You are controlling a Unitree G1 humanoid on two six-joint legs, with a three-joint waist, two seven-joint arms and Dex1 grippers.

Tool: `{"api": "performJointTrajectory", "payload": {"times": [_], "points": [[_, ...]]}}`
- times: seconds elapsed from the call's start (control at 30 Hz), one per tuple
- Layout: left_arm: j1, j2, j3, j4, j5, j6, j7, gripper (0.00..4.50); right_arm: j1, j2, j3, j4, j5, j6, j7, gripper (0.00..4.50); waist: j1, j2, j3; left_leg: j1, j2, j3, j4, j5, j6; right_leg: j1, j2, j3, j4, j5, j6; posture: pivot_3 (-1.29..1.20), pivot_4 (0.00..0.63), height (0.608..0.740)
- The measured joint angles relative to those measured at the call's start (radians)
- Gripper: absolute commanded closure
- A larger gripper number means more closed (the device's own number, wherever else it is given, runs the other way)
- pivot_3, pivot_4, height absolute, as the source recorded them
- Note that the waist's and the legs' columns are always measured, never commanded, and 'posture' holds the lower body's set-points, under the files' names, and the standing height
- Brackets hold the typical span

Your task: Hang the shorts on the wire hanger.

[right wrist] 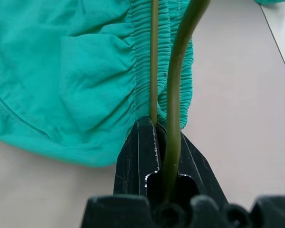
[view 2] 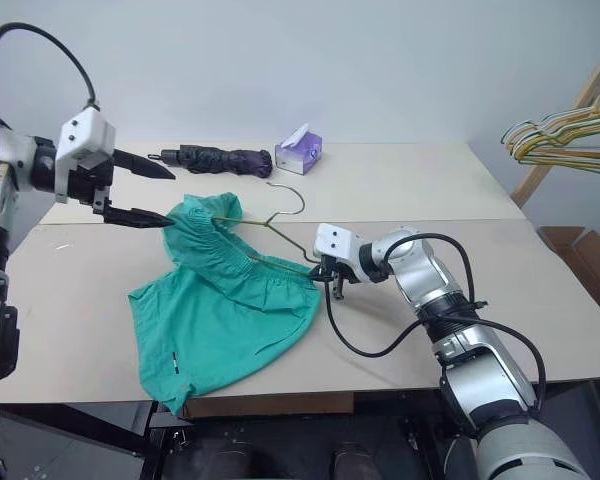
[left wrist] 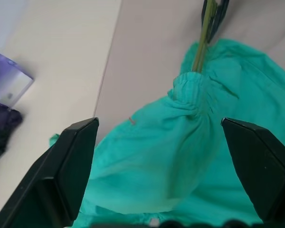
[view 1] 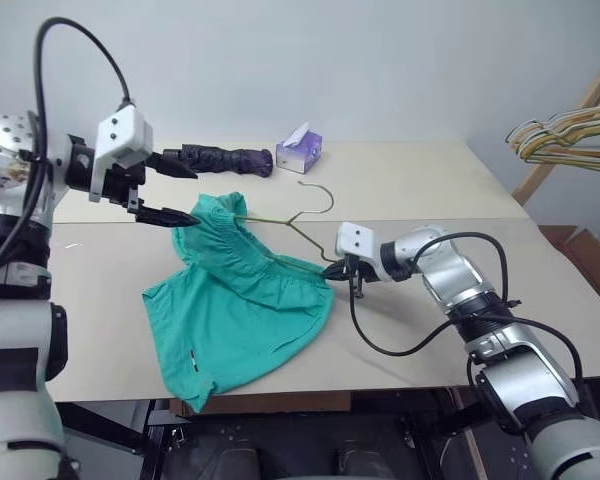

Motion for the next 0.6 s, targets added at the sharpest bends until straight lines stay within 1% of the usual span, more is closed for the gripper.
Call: {"api": "performJointTrajectory", "payload": {"times": [0.07,0.2,0.23,0.3,0.33,0.37,0.5,0.6], "points": [[-0.038,-0.007,-0.097,0.041,-0.013,-0.023,-0.001,0.03,0.0,0.018,0.008,-0.026,-0.006,0.043,-0.002,4.5,-0.003,0.0,0.0,-0.001,0.0,0.0,0.0,0.0,0.0,-0.001,0.0,0.001,0.0,0.0,0.0,0.1,0.0,0.74],[-0.065,-0.012,-0.203,0.07,-0.064,-0.034,-0.001,0.03,0.0,0.023,0.021,-0.051,-0.018,0.079,-0.007,4.5,-0.003,0.0,0.0,-0.009,0.0,0.0,0.002,0.0,0.0,-0.011,0.0,0.001,0.005,0.0,0.0,0.09,0.0,0.74],[-0.07,-0.012,-0.233,0.075,-0.075,-0.036,-0.001,0.21,0.0,0.023,0.024,-0.051,-0.022,0.087,-0.01,4.5,-0.003,0.0,0.0,-0.011,0.0,0.0,0.004,0.0,0.0,-0.012,0.0,0.001,0.006,0.0,0.0,0.09,0.0,0.74],[-0.082,-0.012,-0.299,0.09,-0.098,-0.039,-0.001,0.59,0.0,0.024,0.028,-0.053,-0.035,0.106,-0.012,4.5,-0.004,0.0,0.0,-0.012,0.0,0.0,0.005,0.0,0.0,-0.013,0.0,0.001,0.005,0.0,0.0,0.08,0.0,0.74],[-0.083,-0.013,-0.313,0.093,-0.103,-0.04,-0.001,0.98,0.0,0.024,0.028,-0.055,-0.036,0.111,-0.012,4.5,-0.004,0.0,0.0,-0.012,0.0,0.0,0.006,0.0,0.0,-0.013,0.0,0.001,0.005,0.0,0.0,0.08,0.0,0.74],[-0.084,-0.014,-0.321,0.097,-0.105,-0.042,-0.001,1.13,0.0,0.024,0.028,-0.058,-0.036,0.115,-0.012,4.5,-0.004,0.0,0.0,-0.013,0.0,0.0,0.006,0.0,0.0,-0.013,0.0,0.001,0.005,0.0,0.0,0.08,0.0,0.74],[-0.086,-0.031,-0.368,0.132,-0.12,-0.044,-0.001,2.3,0.0,0.025,0.028,-0.088,-0.036,0.137,-0.011,4.5,-0.004,0.0,0.0,-0.013,0.0,0.0,0.008,0.0,0.001,-0.013,0.0,0.001,0.006,0.0,0.001,0.07,0.0,0.74],[-0.09,-0.049,-0.371,0.155,-0.12,-0.061,-0.001,3.31,0.0,0.025,0.028,-0.097,-0.036,0.15,-0.012,4.5,-0.004,0.0,0.0,-0.014,0.0,0.0,0.008,0.0,0.001,-0.013,0.0,0.001,0.006,-0.001,0.001,0.07,0.0,0.74]]}}
